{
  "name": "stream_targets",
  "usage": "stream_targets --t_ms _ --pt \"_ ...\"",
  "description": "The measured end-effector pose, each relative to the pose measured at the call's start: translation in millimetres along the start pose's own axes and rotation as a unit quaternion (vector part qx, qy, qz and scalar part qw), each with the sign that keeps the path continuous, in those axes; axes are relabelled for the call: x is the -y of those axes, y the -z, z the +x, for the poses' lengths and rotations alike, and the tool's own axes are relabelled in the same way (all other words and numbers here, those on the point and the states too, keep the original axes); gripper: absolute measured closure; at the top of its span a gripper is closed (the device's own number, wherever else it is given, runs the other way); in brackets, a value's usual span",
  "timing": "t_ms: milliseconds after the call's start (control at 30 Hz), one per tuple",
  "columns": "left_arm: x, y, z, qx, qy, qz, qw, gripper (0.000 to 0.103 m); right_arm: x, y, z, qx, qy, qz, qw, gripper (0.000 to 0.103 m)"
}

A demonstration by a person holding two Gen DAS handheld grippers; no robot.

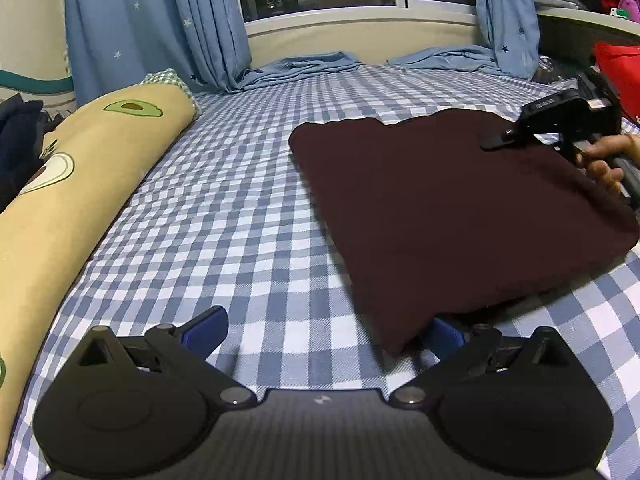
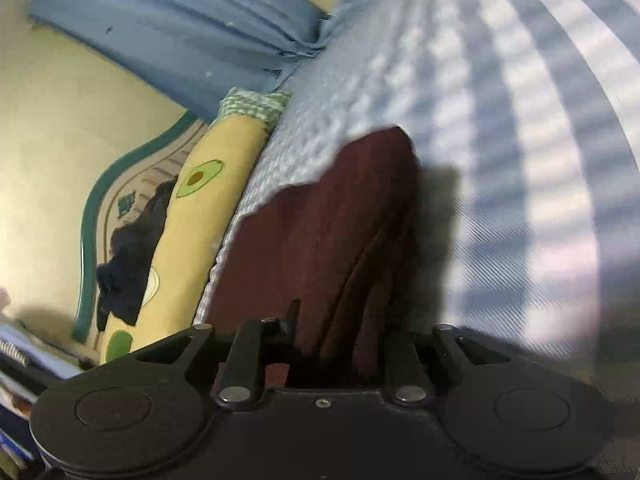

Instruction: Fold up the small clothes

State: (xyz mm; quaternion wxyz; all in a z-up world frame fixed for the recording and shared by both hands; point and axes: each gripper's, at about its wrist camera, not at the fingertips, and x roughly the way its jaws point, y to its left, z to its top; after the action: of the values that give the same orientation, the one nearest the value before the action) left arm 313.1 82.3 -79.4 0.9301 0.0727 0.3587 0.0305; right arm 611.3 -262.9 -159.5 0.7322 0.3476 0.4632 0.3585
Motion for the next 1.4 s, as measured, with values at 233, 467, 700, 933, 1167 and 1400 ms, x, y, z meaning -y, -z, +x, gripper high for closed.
stream_targets --t_ms 233,467,700,933,1167,1400 --pt "-2.6 14.3 3.2 -0.006 -0.020 -0.016 0.9997 0.000 -3.8 42.8 -43.9 0.007 -0.047 0.009 0.999 0.024" --pt "-1.2 23.0 4.9 0.001 -0.043 -0.057 0.9975 0.000 -38.5 117.2 -83.1 -0.011 -0.015 -0.079 0.997 0.014" --pt "-23.3 13.1 -12.6 0.020 -0.092 -0.061 0.9937 0.000 -31.6 151.1 -77.2 0.005 -0.085 -0.006 0.996 0.079" --pt "-25.3 34.9 0.8 -0.015 -0.097 -0.061 0.9933 0.000 -26.8 173.5 -85.4 0.040 -0.041 0.007 0.998 0.082" --pt "-46.9 50.5 -44.3 -0.008 -0.093 -0.064 0.9936 0.000 -43.9 169.9 -117.9 0.034 0.035 -0.009 0.999 0.061" --pt "-47.1 8.7 -60.7 0.048 -0.013 -0.078 0.9957 0.000 -104.4 155.0 -145.9 0.096 0.026 -0.106 0.989 0.045"
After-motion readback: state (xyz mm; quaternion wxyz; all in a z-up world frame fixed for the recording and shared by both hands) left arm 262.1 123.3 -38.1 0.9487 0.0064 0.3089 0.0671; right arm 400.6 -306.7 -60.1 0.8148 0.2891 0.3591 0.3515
